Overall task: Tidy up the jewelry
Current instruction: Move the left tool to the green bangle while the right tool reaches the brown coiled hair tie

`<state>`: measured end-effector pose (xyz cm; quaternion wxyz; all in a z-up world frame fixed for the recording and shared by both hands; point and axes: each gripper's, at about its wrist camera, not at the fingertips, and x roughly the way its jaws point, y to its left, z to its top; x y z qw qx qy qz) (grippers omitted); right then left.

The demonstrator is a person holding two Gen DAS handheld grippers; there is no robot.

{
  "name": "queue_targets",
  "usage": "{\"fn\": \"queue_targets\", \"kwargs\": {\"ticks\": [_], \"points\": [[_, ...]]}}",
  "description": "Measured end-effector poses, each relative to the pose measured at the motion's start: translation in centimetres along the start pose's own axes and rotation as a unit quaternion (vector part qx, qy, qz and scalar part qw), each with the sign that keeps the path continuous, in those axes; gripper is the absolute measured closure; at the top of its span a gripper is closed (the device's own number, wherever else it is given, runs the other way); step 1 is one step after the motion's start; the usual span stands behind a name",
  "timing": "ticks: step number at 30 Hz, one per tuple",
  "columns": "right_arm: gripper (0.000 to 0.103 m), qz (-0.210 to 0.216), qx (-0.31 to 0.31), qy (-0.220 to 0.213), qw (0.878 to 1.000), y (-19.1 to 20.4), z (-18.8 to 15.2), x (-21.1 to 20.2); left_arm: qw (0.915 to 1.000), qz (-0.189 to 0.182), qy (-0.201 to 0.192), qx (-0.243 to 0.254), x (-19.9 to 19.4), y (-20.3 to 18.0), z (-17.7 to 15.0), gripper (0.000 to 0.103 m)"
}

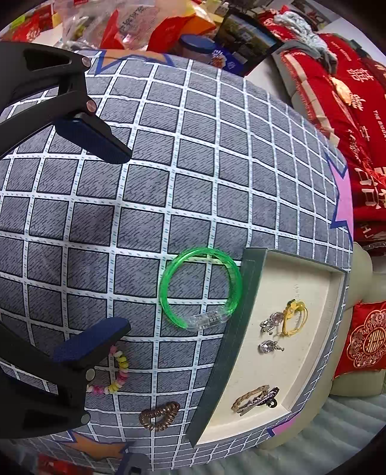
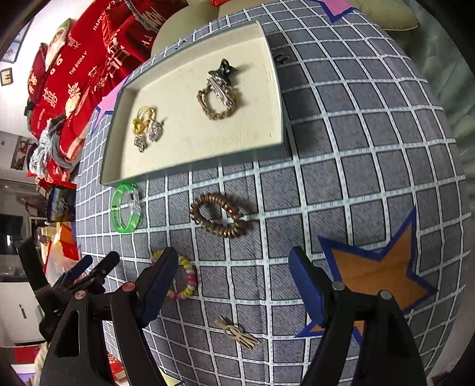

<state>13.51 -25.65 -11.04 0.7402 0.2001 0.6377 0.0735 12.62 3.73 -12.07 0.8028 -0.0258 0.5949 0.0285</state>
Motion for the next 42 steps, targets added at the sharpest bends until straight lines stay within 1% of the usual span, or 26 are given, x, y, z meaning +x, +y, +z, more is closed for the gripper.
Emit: {"fn": "queue_targets", "kwargs": {"ticks": [5,10,14,21,25,33,38,40,41,42], "points": [[0.024,-0.017,-0.005,0.009,1.000,-0.2,-0.3,0.6,0.9998,-0.001,0.006,-0.018,0.4,0.8,0.1,0.000],[0.024,-0.034,-0.007,0.016,0.999,-0.5,-0.3,1.5,0.9988,-0.014,0.020,-0.042,1.2,1.6,0.7,0.000],[0.024,-0.045,-0.008,0.016,0.999,-0.6,0.3,2.1,0.9984,-0.020,0.009,-0.051,1.4,2.3,1.7,0.000],[0.024,-0.059,-0.019,0.009,0.998,-0.1,2.0,2.7,0.9972,-0.030,-0.004,-0.068,2.0,3.0,4.7,0.000],[0.024,-0.066,-0.034,0.012,0.997,0.4,2.7,3.3,0.9978,-0.027,-0.001,-0.061,2.7,2.5,5.9,0.000],[0.024,-0.085,-0.069,0.013,0.994,1.9,3.6,4.7,0.9991,-0.017,-0.001,-0.039,3.7,1.2,6.2,0.000],[0.031,-0.098,-0.093,0.009,0.991,3.5,4.0,5.3,0.9997,-0.005,0.004,-0.024,4.6,0.6,6.7,0.001],[0.038,-0.106,-0.105,0.006,0.989,4.1,4.0,5.5,0.9998,-0.003,0.004,-0.019,5.0,0.5,6.9,0.001],[0.040,-0.110,-0.111,0.005,0.988,4.5,4.1,5.7,0.9999,-0.001,0.004,-0.016,5.1,0.4,7.0,0.008],[0.044,-0.115,-0.118,0.005,0.986,5.0,4.1,5.9,0.9999,0.001,0.005,-0.012,5.1,0.3,7.0,0.010]]}}
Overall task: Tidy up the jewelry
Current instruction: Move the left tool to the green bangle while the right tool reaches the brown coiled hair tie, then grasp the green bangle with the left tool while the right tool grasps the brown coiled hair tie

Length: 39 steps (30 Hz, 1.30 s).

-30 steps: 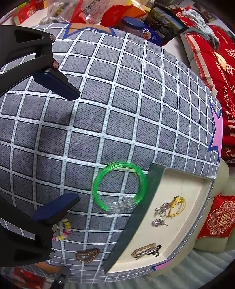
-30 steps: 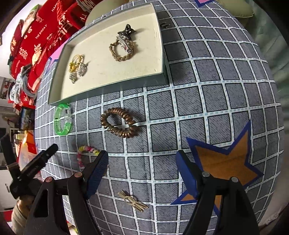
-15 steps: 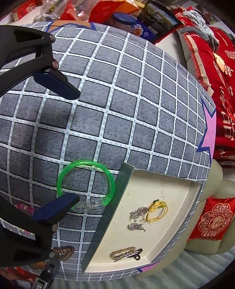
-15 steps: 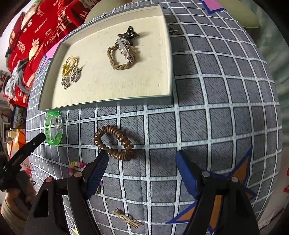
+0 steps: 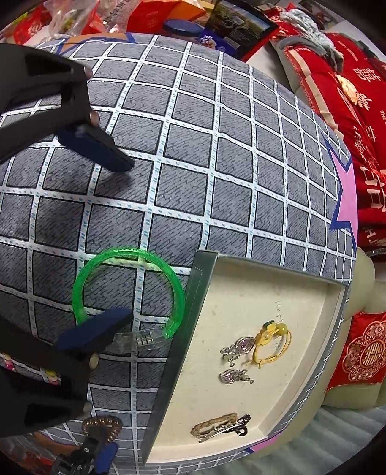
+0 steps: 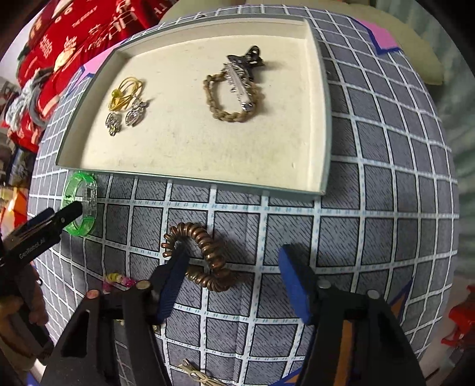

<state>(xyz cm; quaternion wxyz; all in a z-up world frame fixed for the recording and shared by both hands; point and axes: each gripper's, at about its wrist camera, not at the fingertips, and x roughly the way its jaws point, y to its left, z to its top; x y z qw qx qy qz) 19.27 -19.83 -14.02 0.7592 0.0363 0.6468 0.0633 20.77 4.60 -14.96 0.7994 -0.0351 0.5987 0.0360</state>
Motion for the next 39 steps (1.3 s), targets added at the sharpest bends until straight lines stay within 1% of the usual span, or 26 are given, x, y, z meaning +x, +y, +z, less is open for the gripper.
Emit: {"fn": "queue_targets", "kwargs": {"ticks": [2,4,5,6,8,9,12,13,14,15,16,17,19,20,25,30,31,33,35,36,38,39], "points": [[0.049,-0.012,-0.017,-0.002,1.000,0.9,0.2,0.2,1.0000,0.001,-0.001,0.005,-0.1,-0.4,0.0,0.012],[0.054,-0.024,-0.032,-0.003,0.999,1.6,0.2,0.3,0.9999,-0.001,-0.005,0.014,-0.2,-0.8,0.0,0.018],[0.055,-0.029,-0.037,-0.003,0.999,1.9,0.2,0.4,0.9998,-0.002,-0.007,0.017,-0.5,-1.0,-0.1,0.023],[0.056,-0.034,-0.044,-0.004,0.998,2.2,0.2,0.5,0.9997,-0.003,-0.009,0.023,-0.6,-1.3,-0.1,0.025],[0.059,-0.040,-0.051,-0.004,0.998,2.6,0.0,0.6,0.9993,-0.007,-0.012,0.035,-0.8,-1.9,-0.1,0.037],[0.061,-0.043,-0.054,-0.003,0.998,2.9,0.0,0.6,0.9990,-0.010,-0.013,0.041,-1.0,-2.1,-0.1,0.040],[0.067,-0.058,-0.071,-0.002,0.996,3.8,-0.2,0.9,0.9983,-0.018,-0.014,0.054,-1.0,-2.8,0.1,0.057],[0.070,-0.058,-0.073,-0.001,0.996,4.1,-0.4,0.9,0.9982,-0.019,-0.014,0.056,-1.0,-3.0,0.1,0.058],[0.073,-0.057,-0.074,-0.001,0.996,4.4,-0.5,1.0,0.9981,-0.019,-0.014,0.057,-1.0,-3.5,0.2,0.063],[0.080,-0.057,-0.075,-0.001,0.996,4.6,-0.6,1.1,0.9980,-0.020,-0.015,0.058,-0.9,-4.2,0.1,0.072],[0.088,-0.056,-0.075,-0.001,0.996,4.7,-0.7,1.1,0.9979,-0.023,-0.015,0.059,-1.0,-4.4,0.0,0.078],[0.090,-0.053,-0.072,-0.001,0.996,4.8,-0.7,1.1,0.9978,-0.026,-0.014,0.059,-1.0,-4.6,-0.2,0.084],[0.091,-0.041,-0.063,0.000,0.997,4.9,-2.0,1.0,0.9975,-0.039,-0.010,0.058,-1.3,-4.8,-0.7,0.084],[0.091,-0.033,-0.057,0.001,0.998,3.9,-2.7,0.7,0.9974,-0.041,-0.010,0.058,-1.5,-4.6,-1.1,0.084],[0.091,-0.005,-0.045,-0.001,0.999,3.2,-4.1,-0.2,0.9968,-0.049,-0.016,0.061,-2.3,-4.4,-2.1,0.084],[0.091,0.019,-0.023,0.000,1.000,2.7,-5.8,-1.0,0.9961,-0.059,-0.019,0.063,-3.9,-4.6,-4.2,0.084],[0.091,0.023,-0.018,0.001,1.000,1.7,-5.4,-1.4,0.9959,-0.061,-0.019,0.064,-3.9,-4.2,-4.2,0.084],[0.091,0.029,-0.008,0.002,1.000,1.8,-6.2,-1.8,0.9959,-0.060,-0.019,0.065,-4.3,-3.8,-4.8,0.084],[0.091,0.034,-0.003,0.002,0.999,0.6,-5.5,-2.2,0.9960,-0.061,-0.019,0.062,-4.9,-3.8,-5.4,0.084],[0.091,0.037,0.000,0.002,0.999,0.4,-5.8,-2.3,0.9962,-0.060,-0.019,0.061,-4.9,-3.8,-5.4,0.084],[0.091,0.043,0.005,0.002,0.999,-0.2,-5.9,-2.7,0.9974,-0.049,-0.018,0.050,-5.2,-3.3,-5.5,0.084],[0.091,0.046,0.009,0.002,0.999,-0.4,-6.0,-2.8,0.9977,-0.051,-0.019,0.041,-5.3,-3.1,-5.3,0.084]]}}
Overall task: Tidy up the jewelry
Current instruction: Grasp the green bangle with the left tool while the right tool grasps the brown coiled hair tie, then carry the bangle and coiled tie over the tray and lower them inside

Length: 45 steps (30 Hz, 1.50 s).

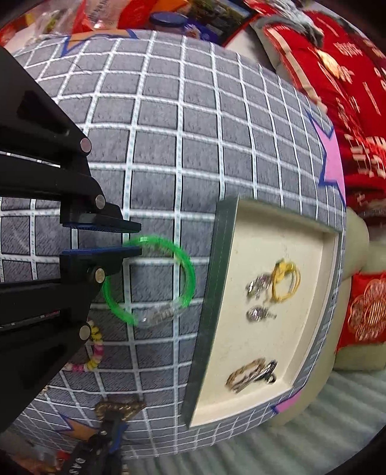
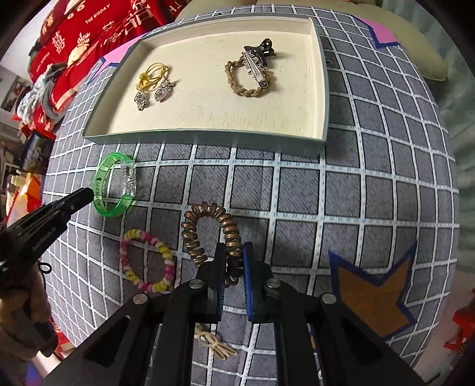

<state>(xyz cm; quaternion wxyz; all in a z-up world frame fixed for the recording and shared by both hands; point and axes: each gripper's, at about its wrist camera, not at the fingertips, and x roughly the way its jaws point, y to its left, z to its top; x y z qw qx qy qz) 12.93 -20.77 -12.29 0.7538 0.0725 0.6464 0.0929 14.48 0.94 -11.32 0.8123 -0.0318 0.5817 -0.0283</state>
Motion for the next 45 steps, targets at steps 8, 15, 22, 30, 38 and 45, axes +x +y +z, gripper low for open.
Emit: {"fn": "queue_targets", "kwargs": {"ticks": [8,15,22,30,38,45], "points": [[0.091,0.014,0.019,-0.002,1.000,-0.5,-0.6,-0.8,0.9996,0.021,0.009,-0.018,0.5,2.3,0.5,0.083],[0.091,0.018,0.024,0.002,1.000,-0.6,-1.1,-0.9,0.9990,0.037,-0.001,-0.024,0.7,2.6,0.7,0.000],[0.091,0.018,0.025,0.001,1.000,-0.4,-1.3,-1.1,0.9982,0.045,0.026,-0.028,2.9,1.9,1.9,0.000],[0.091,0.015,0.029,-0.005,0.999,-0.7,-1.5,-1.7,0.9993,0.032,0.015,0.007,3.9,0.5,3.4,0.064],[0.091,0.017,0.032,-0.011,0.999,-0.8,-1.7,-2.3,0.9998,-0.003,0.015,0.012,3.1,-0.7,2.8,0.087],[0.091,0.022,0.035,-0.018,0.999,-0.8,-1.4,-3.1,0.9998,-0.019,-0.002,0.006,0.2,-0.6,1.8,0.087]]}}
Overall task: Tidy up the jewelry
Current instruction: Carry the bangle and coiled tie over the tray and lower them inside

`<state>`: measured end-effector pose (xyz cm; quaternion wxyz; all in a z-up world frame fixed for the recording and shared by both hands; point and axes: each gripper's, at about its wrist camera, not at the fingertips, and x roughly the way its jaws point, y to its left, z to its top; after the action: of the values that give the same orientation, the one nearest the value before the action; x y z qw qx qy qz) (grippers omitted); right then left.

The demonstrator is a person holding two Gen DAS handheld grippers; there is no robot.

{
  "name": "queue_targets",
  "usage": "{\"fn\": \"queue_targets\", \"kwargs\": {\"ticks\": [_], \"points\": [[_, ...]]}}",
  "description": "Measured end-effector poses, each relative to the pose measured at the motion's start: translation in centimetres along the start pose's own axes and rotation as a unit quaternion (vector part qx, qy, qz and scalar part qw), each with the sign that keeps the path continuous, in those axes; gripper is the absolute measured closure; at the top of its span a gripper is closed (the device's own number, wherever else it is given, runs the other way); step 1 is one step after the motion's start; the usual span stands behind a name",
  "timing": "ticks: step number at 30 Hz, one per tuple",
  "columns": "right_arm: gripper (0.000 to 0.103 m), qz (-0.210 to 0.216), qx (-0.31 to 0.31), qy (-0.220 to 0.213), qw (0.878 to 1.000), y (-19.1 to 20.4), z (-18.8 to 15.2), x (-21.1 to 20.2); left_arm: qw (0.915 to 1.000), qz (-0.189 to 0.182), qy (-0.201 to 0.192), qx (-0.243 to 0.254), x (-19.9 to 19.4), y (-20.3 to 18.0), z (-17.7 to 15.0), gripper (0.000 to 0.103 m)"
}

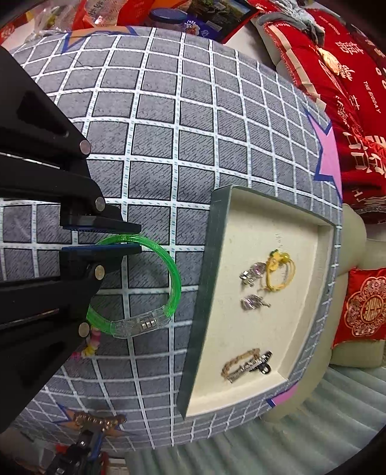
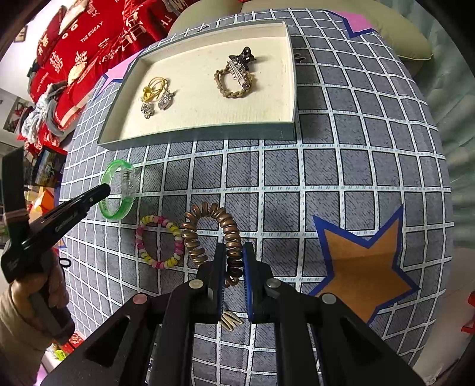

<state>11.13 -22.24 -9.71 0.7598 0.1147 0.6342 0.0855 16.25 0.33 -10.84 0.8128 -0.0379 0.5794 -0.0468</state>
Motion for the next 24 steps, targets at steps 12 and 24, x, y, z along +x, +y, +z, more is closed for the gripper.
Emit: {"fn": "queue_targets", "kwargs": {"ticks": [12,24], "points": [[0.091,0.012,0.004,-0.021,1.000,0.0,2.2,-2.1,0.9993,-0.010,-0.033,0.013,-3.8,-1.8,0.9,0.087],[0.091,0.015,0.001,-0.037,0.999,-0.7,5.2,-3.3,0.9984,-0.013,-0.051,0.021,-4.4,-2.9,3.3,0.087]]}}
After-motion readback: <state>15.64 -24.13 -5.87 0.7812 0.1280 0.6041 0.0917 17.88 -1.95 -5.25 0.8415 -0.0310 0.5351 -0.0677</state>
